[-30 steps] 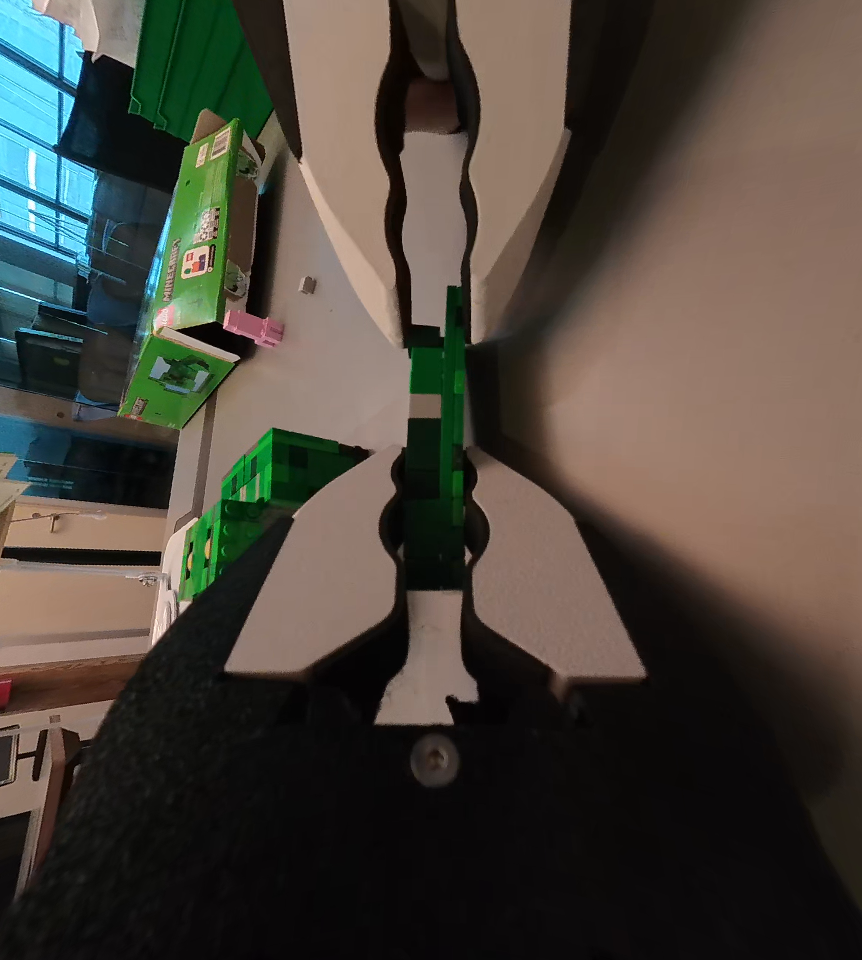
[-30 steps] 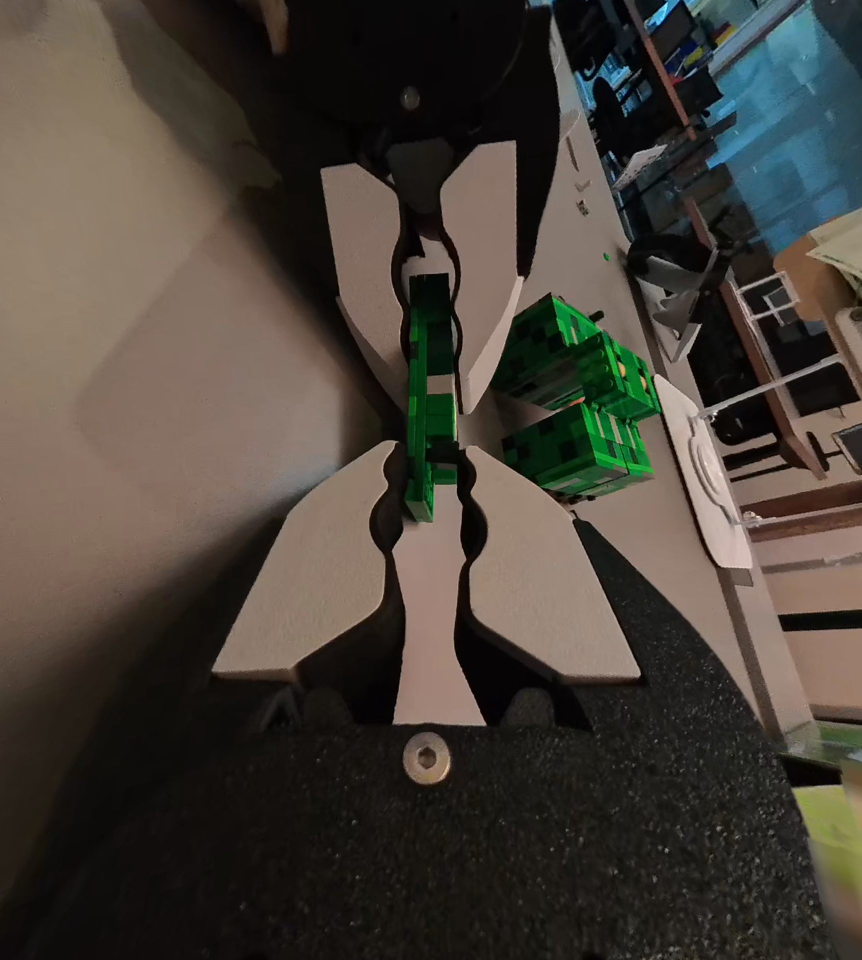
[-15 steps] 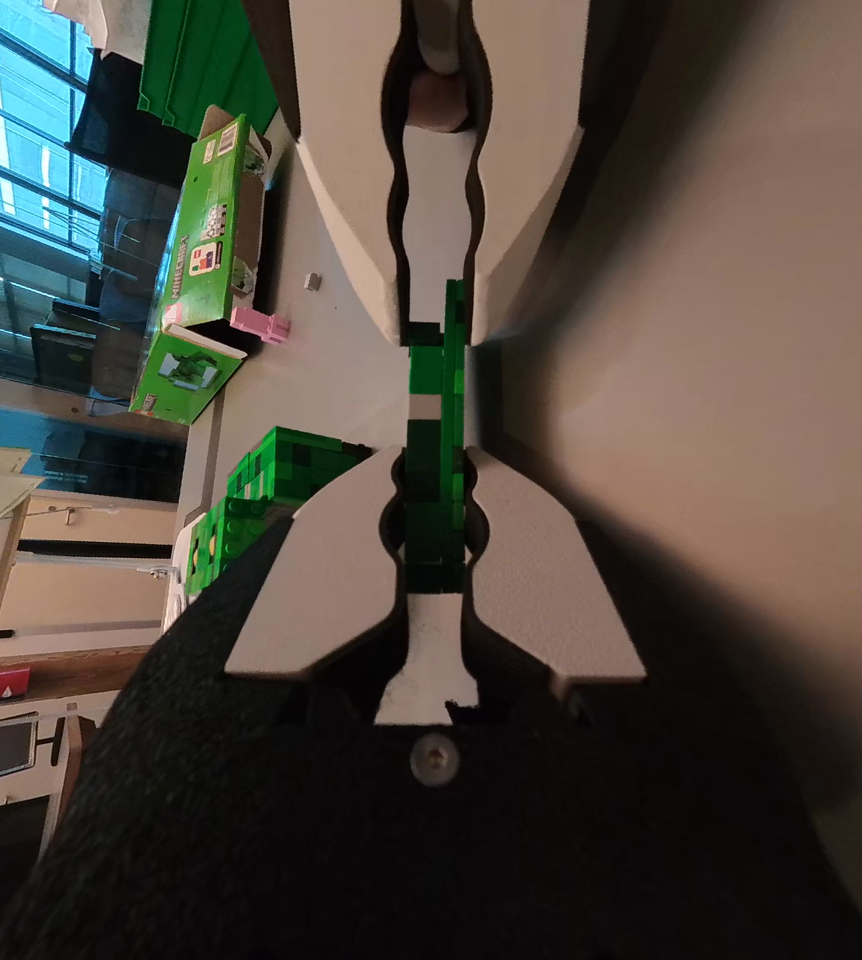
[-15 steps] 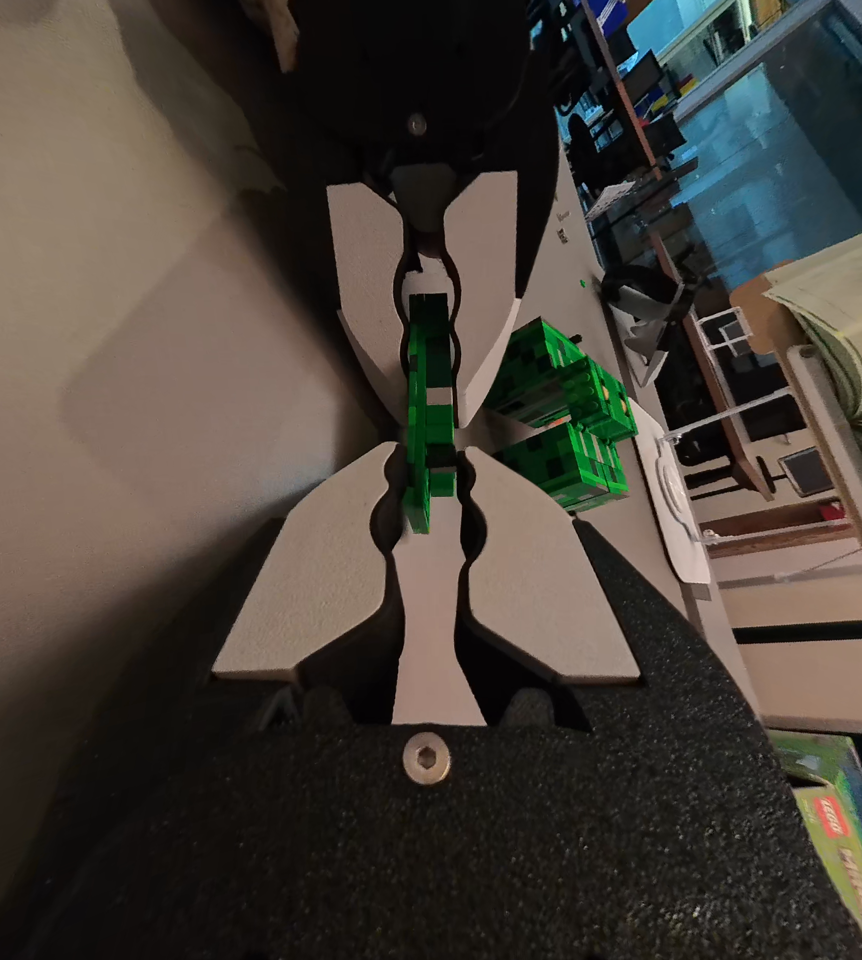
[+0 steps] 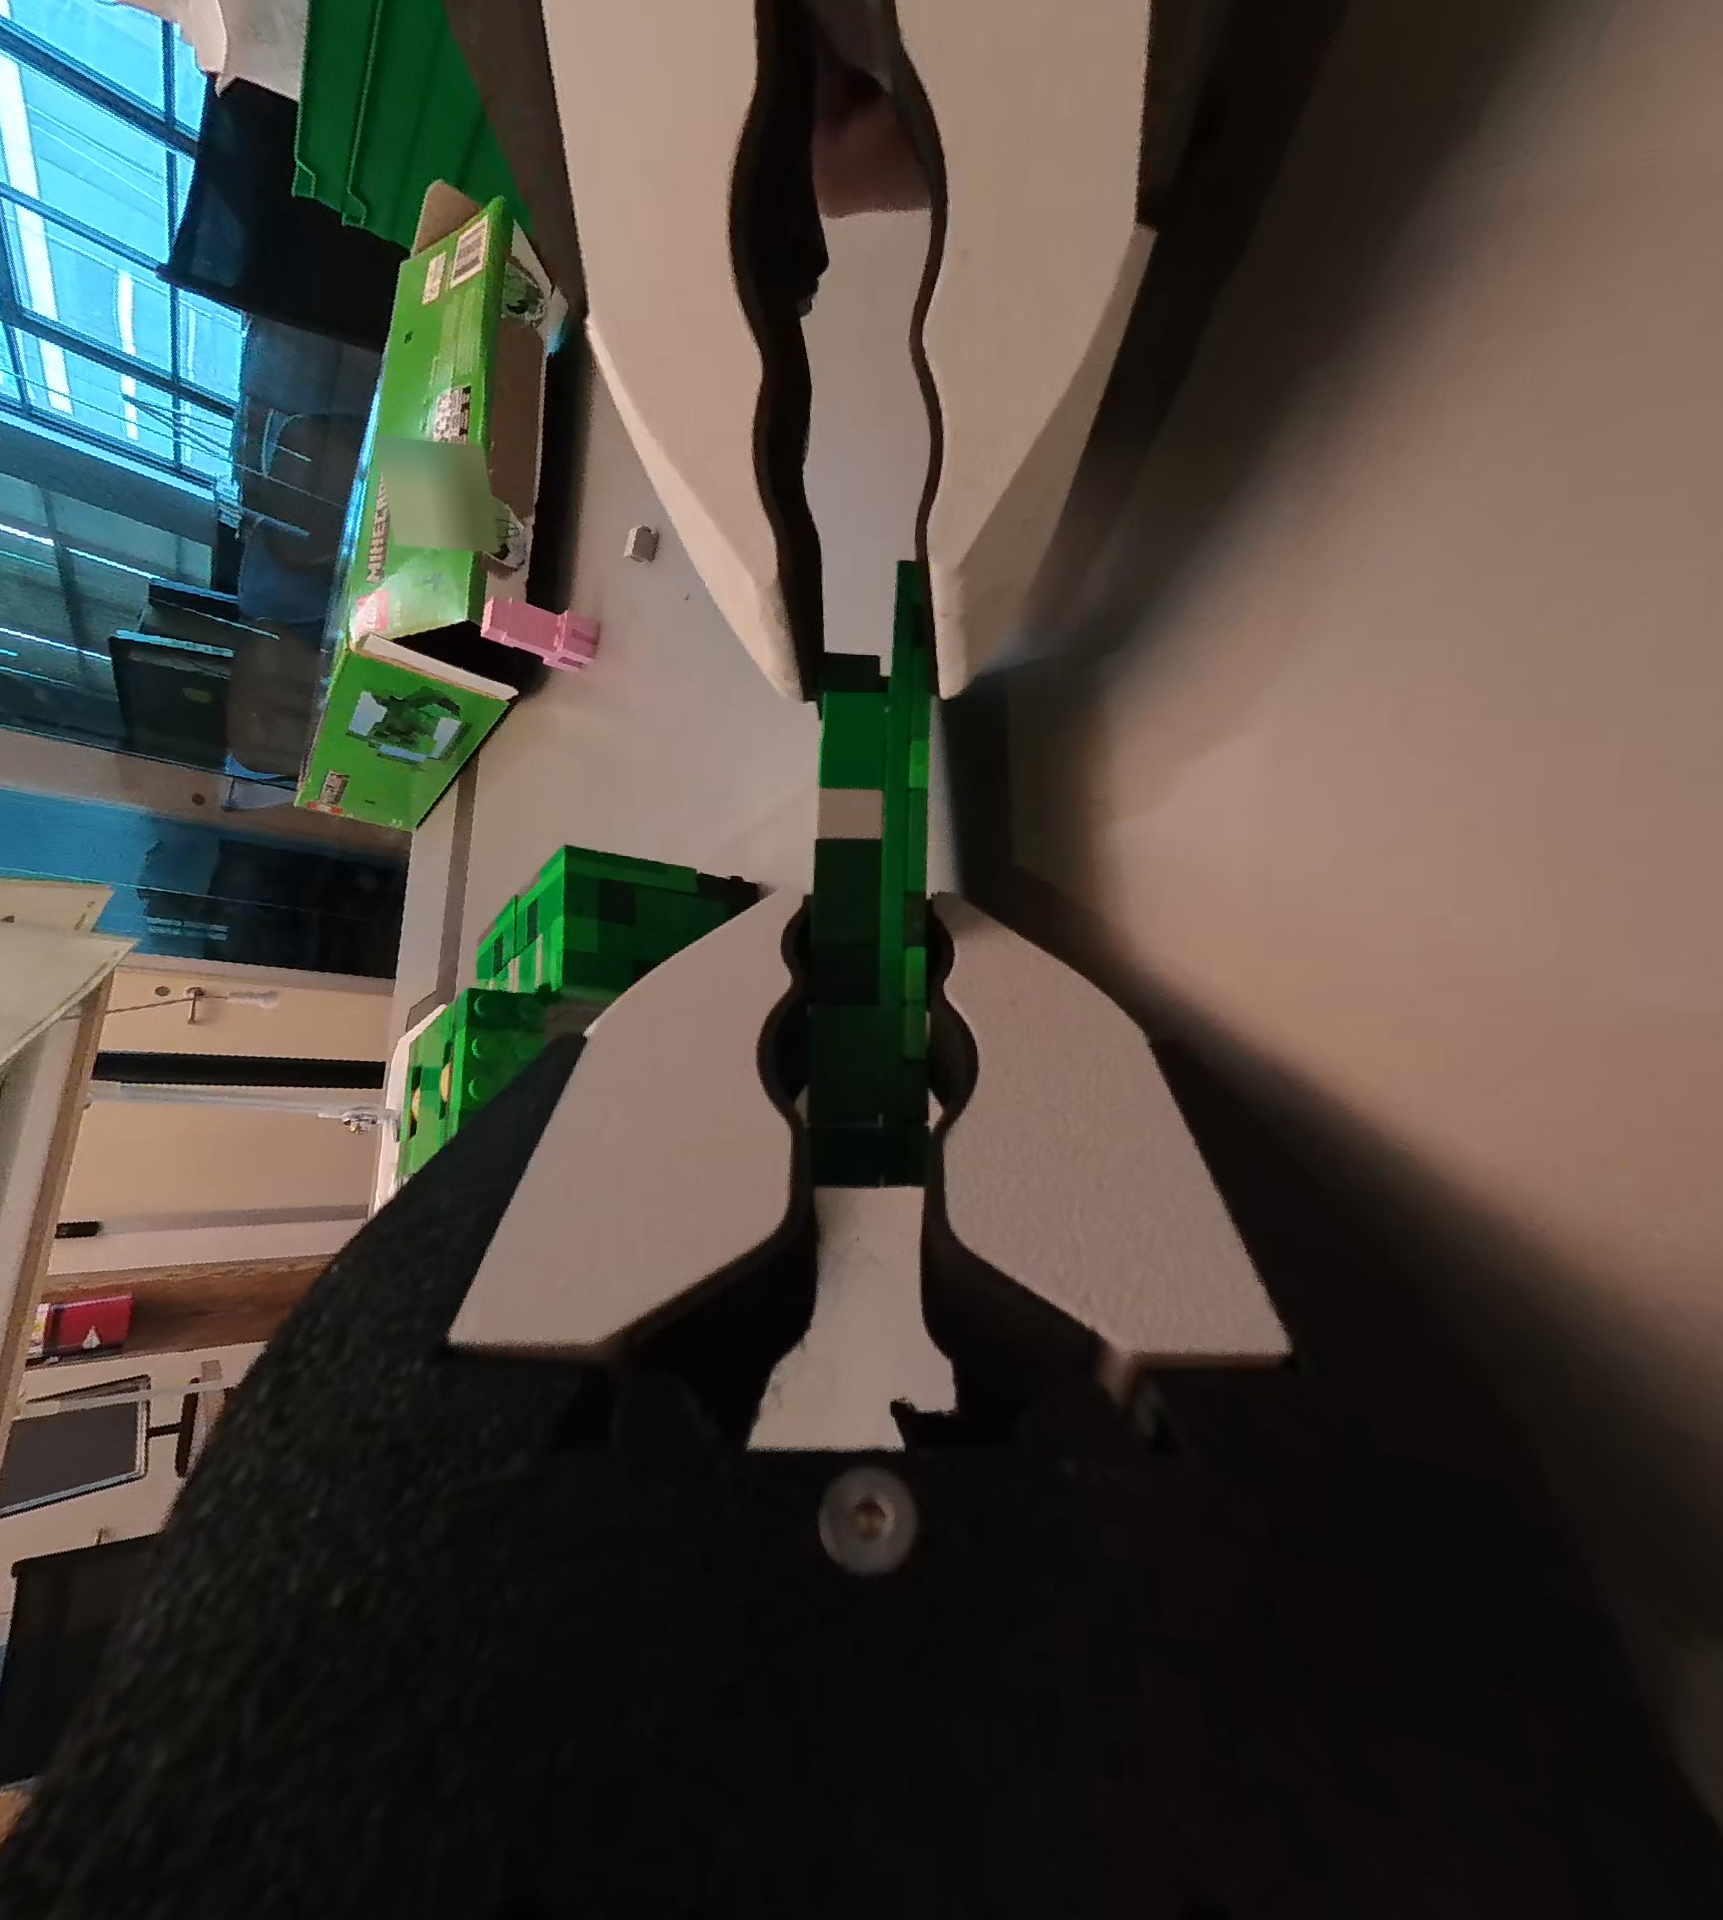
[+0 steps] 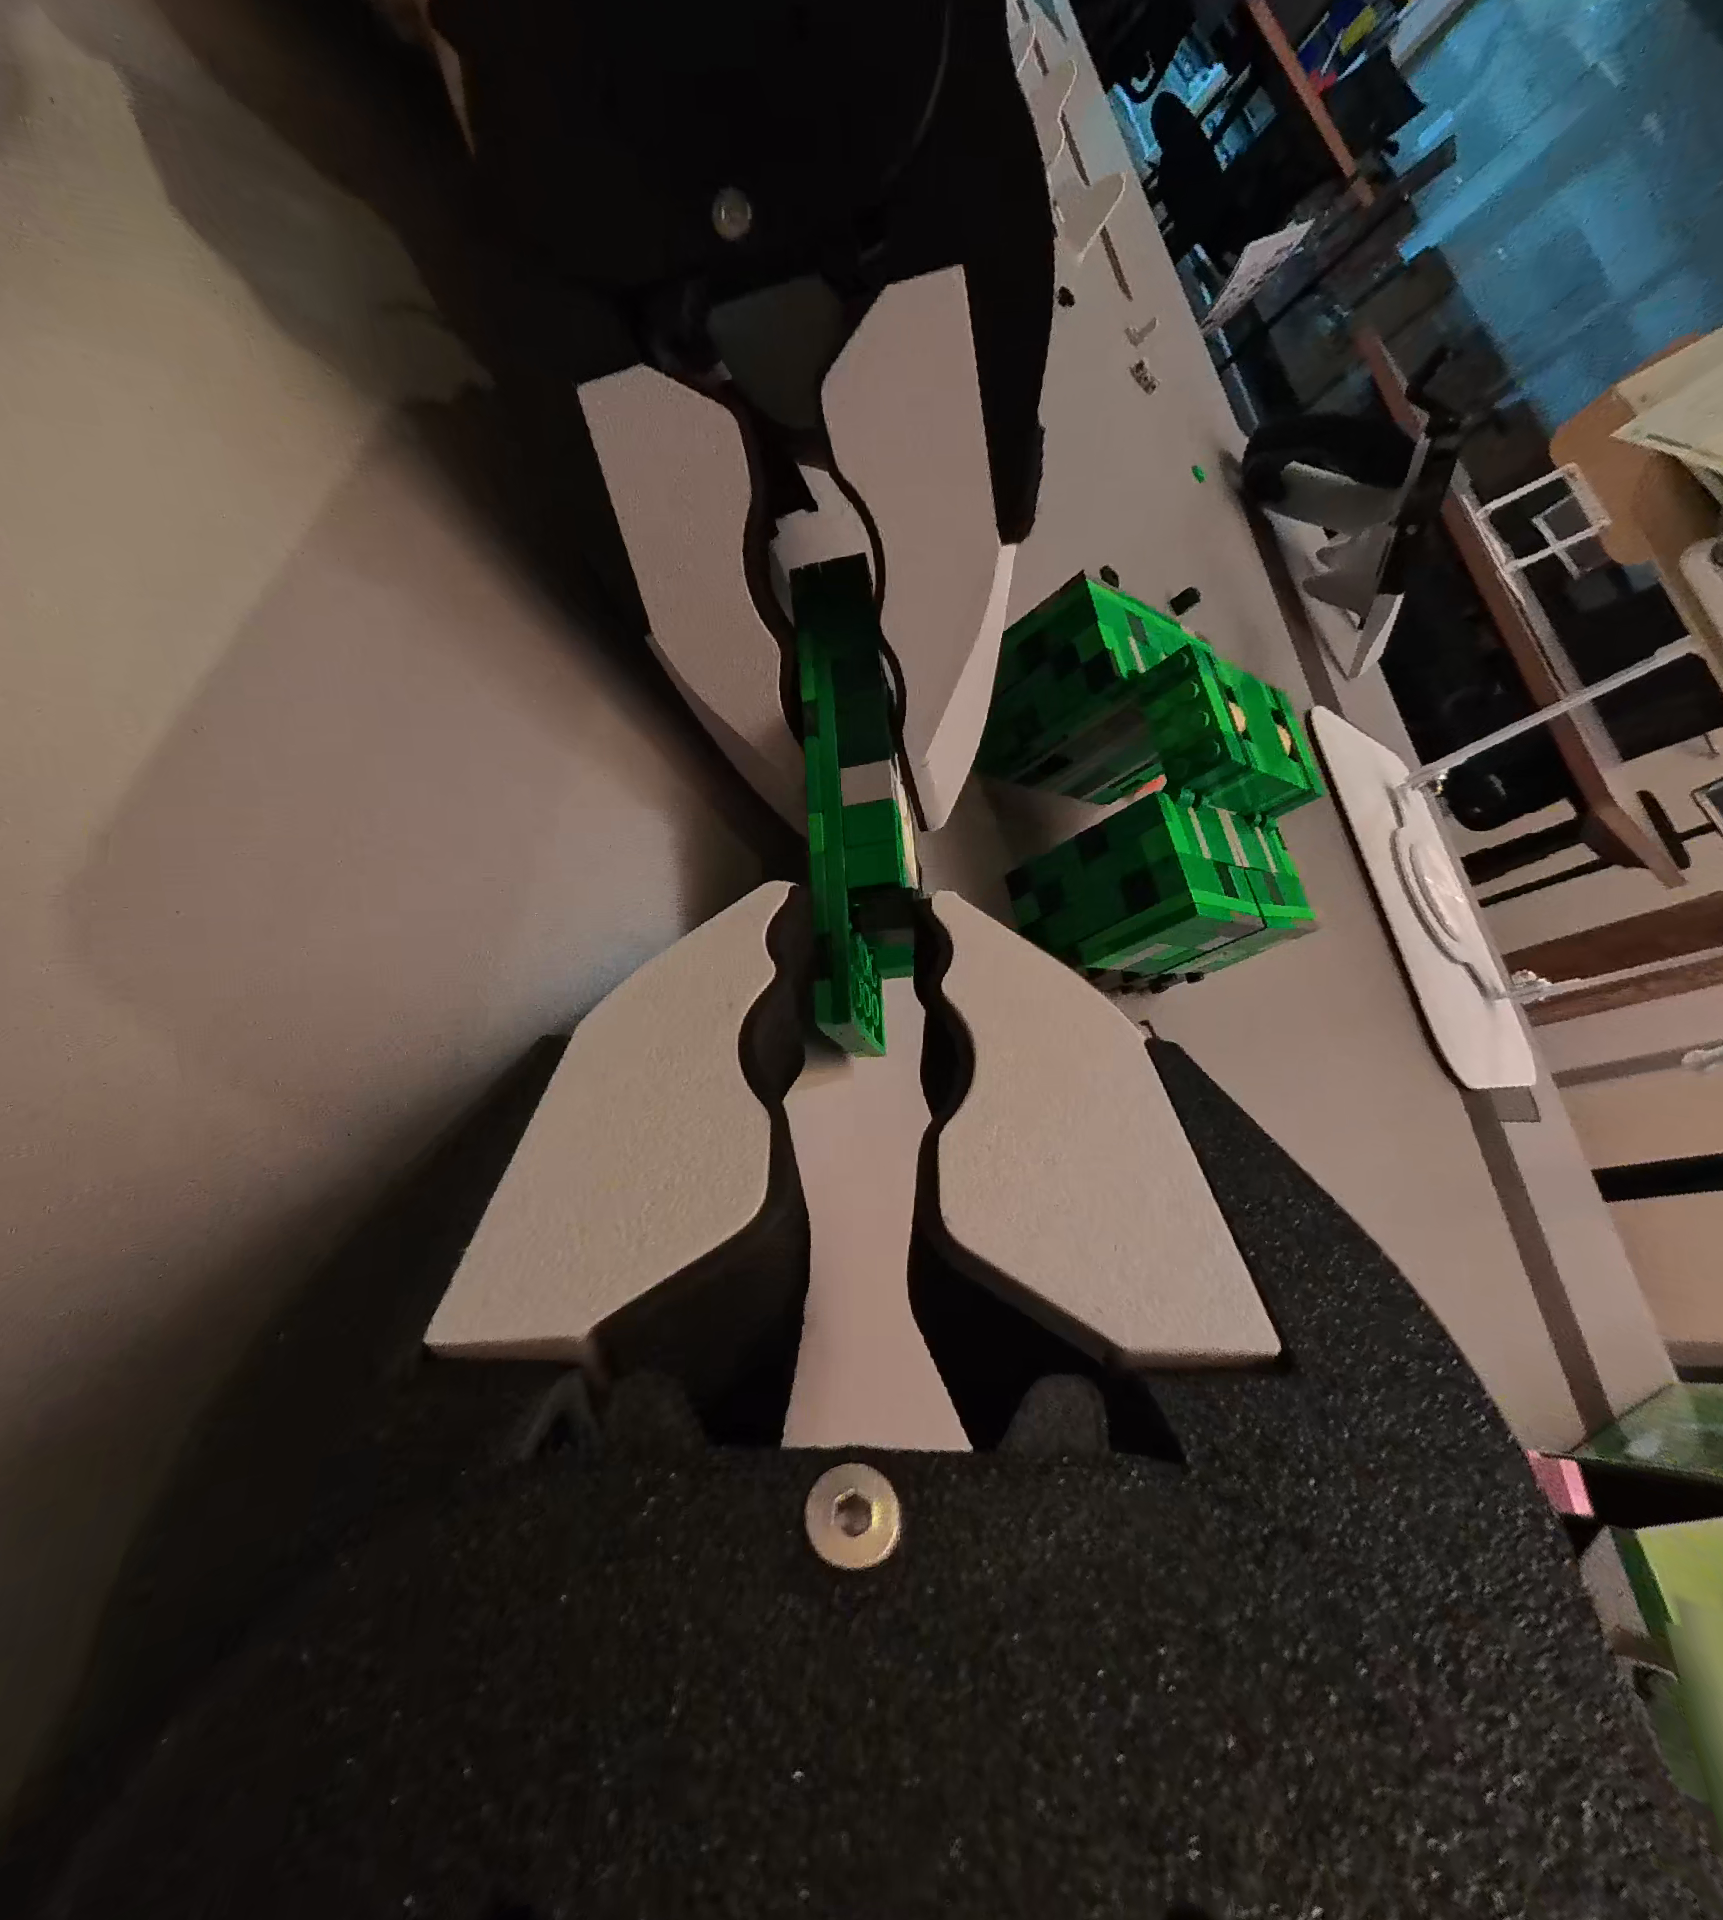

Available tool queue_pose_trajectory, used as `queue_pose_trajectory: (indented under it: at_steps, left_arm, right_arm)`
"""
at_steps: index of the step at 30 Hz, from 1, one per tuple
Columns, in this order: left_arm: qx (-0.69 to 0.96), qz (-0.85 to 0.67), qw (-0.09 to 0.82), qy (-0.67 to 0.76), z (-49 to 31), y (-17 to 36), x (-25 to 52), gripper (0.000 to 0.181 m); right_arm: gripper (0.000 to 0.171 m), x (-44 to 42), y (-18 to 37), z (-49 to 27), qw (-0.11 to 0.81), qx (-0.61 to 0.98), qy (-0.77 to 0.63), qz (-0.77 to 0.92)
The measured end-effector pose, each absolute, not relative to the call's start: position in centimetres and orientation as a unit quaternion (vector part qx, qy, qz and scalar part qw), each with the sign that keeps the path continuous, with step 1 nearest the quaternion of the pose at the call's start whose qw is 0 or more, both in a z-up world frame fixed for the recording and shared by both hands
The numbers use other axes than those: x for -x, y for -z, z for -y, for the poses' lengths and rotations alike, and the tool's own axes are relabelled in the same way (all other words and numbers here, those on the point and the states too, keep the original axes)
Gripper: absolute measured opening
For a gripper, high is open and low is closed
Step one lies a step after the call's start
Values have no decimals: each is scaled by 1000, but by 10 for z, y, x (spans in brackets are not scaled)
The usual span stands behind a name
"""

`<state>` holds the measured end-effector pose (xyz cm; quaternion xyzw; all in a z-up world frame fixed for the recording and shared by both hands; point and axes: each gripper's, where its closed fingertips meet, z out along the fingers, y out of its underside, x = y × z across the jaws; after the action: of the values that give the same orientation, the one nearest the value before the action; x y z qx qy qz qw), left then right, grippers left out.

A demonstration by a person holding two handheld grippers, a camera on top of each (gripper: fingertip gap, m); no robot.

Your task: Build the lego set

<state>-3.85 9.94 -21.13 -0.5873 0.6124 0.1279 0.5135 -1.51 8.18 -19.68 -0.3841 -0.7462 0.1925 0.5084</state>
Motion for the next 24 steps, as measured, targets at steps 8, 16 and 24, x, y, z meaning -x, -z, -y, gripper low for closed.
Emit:
queue_pose_trajectory:
  at_steps: [8, 16, 24]
  left_arm:
    - [582, -615, 516, -130, -99, 211, 38, 17]
    - [579, -617, 516, -135, -98, 211, 38, 17]
    - [576, -619, 516, -136, -97, 210, 39, 17]
  right_arm:
    - [18, 15, 195, -80, 517, 367, -195, 748]
    - [2, 14, 192, -77, 526, 348, -202, 749]
    - [14, 12, 188, -82, 529, 348, -214, 744]
